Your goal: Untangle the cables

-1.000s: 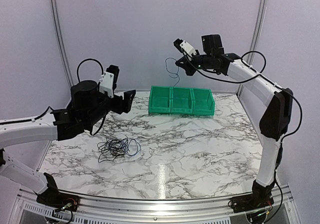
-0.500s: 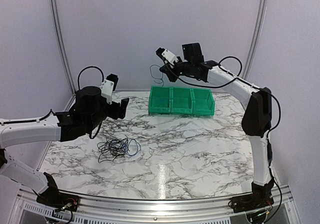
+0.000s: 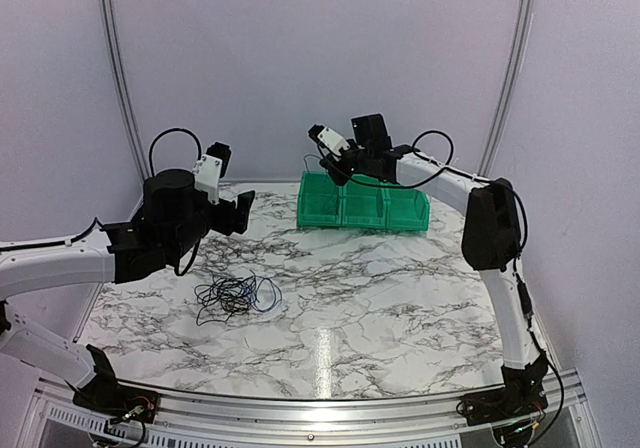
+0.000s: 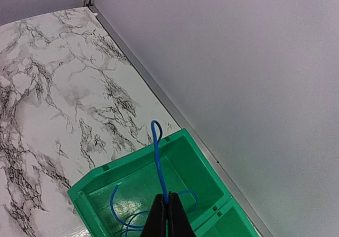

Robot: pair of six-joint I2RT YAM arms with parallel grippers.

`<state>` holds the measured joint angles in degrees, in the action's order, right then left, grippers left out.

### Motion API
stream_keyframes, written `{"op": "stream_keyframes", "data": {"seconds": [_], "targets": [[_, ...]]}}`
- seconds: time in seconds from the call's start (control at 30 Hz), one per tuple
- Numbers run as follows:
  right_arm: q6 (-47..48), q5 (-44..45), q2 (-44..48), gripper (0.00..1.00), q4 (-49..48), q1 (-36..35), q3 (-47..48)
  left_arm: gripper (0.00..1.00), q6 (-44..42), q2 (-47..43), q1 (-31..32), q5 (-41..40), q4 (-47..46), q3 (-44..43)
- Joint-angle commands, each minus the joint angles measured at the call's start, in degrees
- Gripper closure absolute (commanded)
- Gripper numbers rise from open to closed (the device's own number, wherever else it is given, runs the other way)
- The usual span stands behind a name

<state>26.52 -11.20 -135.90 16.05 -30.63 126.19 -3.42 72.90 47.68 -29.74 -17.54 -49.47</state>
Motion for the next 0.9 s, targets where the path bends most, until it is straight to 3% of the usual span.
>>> {"op": "stream_keyframes", "data": {"seconds": [0.0, 0.87], "targets": [[-1.17, 2.36, -2.03, 1.00, -3.05, 1.01, 2.50, 0.09, -1.00, -1.96, -0.22, -1.11, 0.29, 0.49], [-0.96, 6.10, -10.00, 1.00, -3.33, 0.51, 0.90, 0.09, -2.25, -2.20, -0.15, -0.94, 0.31, 0.53]]}}
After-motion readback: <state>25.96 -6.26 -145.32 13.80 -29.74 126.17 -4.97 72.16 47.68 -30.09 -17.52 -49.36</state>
